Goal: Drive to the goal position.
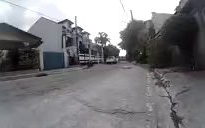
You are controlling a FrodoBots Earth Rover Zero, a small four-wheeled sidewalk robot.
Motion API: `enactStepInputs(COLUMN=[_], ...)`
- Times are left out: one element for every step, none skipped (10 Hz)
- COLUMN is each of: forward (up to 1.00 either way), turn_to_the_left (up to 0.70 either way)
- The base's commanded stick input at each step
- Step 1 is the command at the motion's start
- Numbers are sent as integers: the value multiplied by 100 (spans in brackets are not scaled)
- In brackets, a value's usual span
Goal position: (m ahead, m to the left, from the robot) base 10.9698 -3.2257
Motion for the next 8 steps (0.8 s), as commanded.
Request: enactStepInputs(forward=[0,0,0,0,1,70,70,70], turn_to_the_left=[0,0,0,0,0,0,0,0])
